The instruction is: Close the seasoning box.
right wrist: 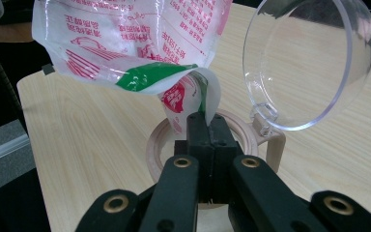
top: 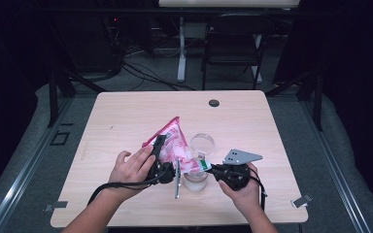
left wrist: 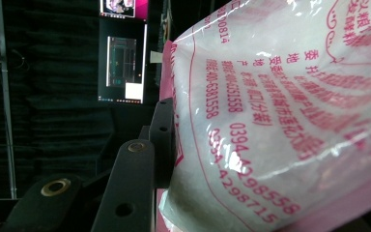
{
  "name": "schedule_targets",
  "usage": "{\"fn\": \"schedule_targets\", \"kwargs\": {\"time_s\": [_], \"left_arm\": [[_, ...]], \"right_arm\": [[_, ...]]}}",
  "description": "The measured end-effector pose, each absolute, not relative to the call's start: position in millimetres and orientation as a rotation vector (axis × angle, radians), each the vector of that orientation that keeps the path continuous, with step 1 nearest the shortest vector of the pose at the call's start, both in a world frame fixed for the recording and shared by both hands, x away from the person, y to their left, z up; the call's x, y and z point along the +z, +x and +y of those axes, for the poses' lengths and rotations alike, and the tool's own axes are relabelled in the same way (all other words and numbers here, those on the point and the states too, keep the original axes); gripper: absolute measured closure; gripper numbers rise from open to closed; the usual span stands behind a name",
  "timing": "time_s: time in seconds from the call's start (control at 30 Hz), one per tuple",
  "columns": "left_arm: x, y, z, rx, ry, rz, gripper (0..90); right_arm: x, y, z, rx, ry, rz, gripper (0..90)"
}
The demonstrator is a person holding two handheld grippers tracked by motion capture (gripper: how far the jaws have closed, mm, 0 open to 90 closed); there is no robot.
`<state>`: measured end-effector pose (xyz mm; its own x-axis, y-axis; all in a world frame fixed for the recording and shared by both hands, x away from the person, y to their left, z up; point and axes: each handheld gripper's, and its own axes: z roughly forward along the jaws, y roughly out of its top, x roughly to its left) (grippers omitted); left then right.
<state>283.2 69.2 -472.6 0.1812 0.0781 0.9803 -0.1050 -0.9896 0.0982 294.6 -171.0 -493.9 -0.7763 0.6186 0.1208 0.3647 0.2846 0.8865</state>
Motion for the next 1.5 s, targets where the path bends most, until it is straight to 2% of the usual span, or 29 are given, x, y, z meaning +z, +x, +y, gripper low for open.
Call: {"fn": "schedule_targets", "kwargs": {"time_s": [1.5], "left_arm": [[-469.0, 284.5, 66.1, 1.934, 2.309, -0.095, 68.1]], "right_arm": [[-493.6, 295.0, -172.2, 1.487, 0.906, 2.299, 90.0]]}}
